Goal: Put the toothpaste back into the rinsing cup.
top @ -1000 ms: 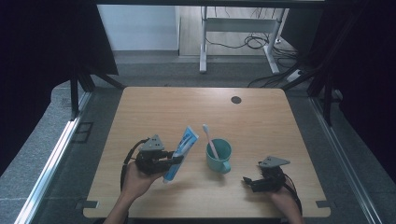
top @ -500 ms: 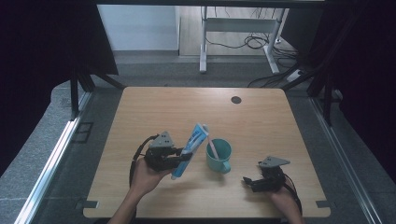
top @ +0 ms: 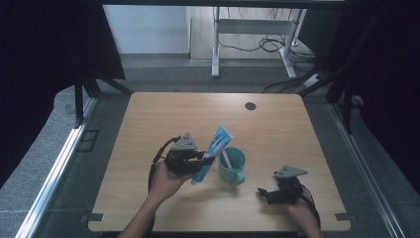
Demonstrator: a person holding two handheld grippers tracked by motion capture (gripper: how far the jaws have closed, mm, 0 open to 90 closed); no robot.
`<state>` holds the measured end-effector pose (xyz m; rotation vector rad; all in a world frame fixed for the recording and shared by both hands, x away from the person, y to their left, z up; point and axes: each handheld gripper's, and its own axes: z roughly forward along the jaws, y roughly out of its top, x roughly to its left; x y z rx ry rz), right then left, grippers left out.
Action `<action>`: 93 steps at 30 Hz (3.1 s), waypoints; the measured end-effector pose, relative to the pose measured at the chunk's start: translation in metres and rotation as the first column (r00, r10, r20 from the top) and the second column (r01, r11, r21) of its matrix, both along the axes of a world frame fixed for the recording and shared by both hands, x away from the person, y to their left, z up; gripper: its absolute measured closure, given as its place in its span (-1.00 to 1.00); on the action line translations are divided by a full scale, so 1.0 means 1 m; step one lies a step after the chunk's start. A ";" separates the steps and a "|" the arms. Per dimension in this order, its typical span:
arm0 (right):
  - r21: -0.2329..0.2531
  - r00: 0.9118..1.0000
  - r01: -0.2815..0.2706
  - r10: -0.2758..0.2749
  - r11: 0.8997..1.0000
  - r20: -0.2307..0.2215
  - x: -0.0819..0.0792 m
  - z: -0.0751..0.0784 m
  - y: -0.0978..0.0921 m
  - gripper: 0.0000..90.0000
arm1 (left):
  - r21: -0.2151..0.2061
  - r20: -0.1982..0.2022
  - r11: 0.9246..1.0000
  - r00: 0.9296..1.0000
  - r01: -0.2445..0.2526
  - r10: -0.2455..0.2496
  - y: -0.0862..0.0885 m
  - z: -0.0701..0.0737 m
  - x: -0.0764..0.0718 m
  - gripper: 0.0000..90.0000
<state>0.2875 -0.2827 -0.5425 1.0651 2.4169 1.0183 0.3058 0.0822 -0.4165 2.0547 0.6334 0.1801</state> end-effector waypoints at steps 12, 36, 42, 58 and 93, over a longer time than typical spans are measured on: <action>0.000 1.000 0.000 0.000 1.000 0.000 0.000 0.000 0.000 -0.84 | -0.016 0.014 1.000 1.000 0.004 -0.003 -0.013 0.007 0.007 0.63; 0.000 1.000 0.000 0.000 1.000 0.000 0.000 0.000 0.000 -0.84 | -0.046 0.051 0.999 0.999 0.015 -0.012 -0.043 0.024 0.022 0.63; 0.000 1.000 0.001 -0.001 1.000 0.000 0.000 0.000 0.000 -0.84 | -0.055 0.063 0.998 0.998 0.011 -0.008 -0.051 0.028 0.025 0.63; -0.003 1.000 -0.001 0.001 1.000 0.000 0.000 0.000 0.000 -0.84 | -0.081 0.074 0.997 0.997 -0.002 0.008 -0.069 0.031 0.039 0.63; 0.000 1.000 0.001 -0.001 1.000 0.002 0.000 0.000 0.000 -0.84 | -0.067 0.081 0.998 0.997 -0.015 0.020 -0.091 -0.010 0.042 0.62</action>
